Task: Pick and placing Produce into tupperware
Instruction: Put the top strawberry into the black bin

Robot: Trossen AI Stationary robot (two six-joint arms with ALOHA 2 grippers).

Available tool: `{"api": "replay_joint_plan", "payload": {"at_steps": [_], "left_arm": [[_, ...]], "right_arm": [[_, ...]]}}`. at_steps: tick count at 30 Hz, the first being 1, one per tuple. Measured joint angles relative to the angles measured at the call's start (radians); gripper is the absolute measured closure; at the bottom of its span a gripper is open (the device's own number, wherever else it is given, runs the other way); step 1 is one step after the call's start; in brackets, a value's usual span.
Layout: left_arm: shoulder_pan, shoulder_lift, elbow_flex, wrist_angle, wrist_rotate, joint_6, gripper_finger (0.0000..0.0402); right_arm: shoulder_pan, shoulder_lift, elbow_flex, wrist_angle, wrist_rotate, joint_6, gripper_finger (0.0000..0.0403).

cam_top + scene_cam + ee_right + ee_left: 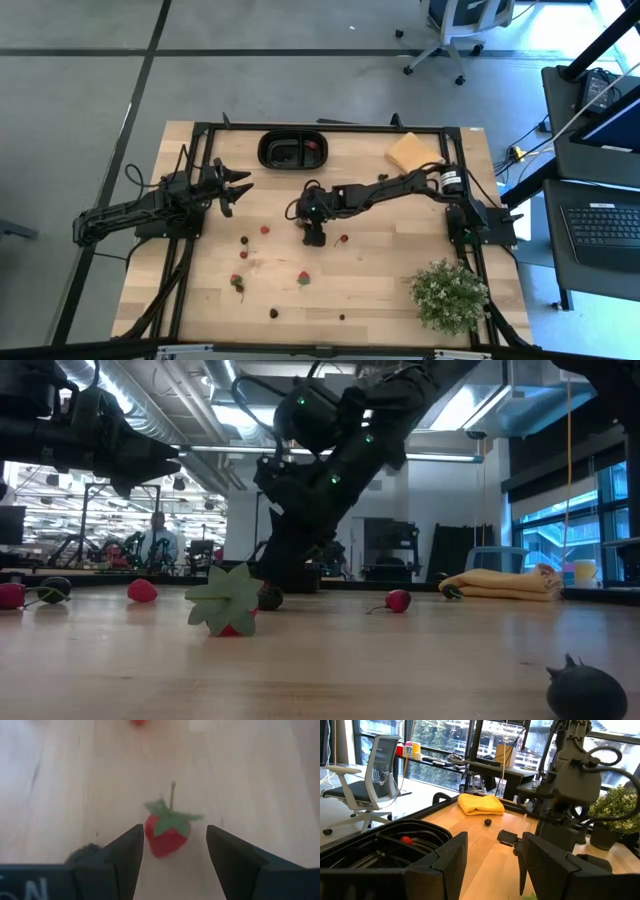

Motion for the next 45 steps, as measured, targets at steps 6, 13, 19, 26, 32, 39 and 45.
{"api": "replay_joint_plan", "payload": {"at_steps": [6, 13, 19, 26, 32, 39, 45], "left_arm": [[0.0, 0.0, 0.0, 0.0, 0.0, 0.0, 0.022], [0.0, 0.0, 0.0, 0.0, 0.0, 0.0, 0.022], [0.0, 0.0, 0.0, 0.0, 0.0, 0.0, 0.022], [0.0, 0.0, 0.0, 0.0, 0.0, 0.0, 0.022], [0.0, 0.0, 0.0, 0.0, 0.0, 0.0, 0.022], [0.0, 0.0, 0.0, 0.0, 0.0, 0.0, 0.022], [0.0, 0.0, 0.0, 0.0, 0.0, 0.0, 0.022]], "right_arm": [[0.013, 0.0, -0.035, 0.069, 0.0, -0.001, 0.0185], [0.014, 0.01, -0.048, 0.105, 0.0, 0.001, 0.0185], [0.014, 0.033, -0.049, 0.11, 0.0, 0.003, 0.0185], [0.014, 0.035, -0.048, 0.112, 0.002, 0.028, 0.0206], [0.013, 0.035, -0.048, 0.111, 0.004, 0.025, 0.0261], [0.014, 0.036, -0.046, 0.11, 0.0, 0.051, 0.0266], [0.007, 0.039, 0.022, 0.054, -0.005, 0.075, 0.0265]]}}
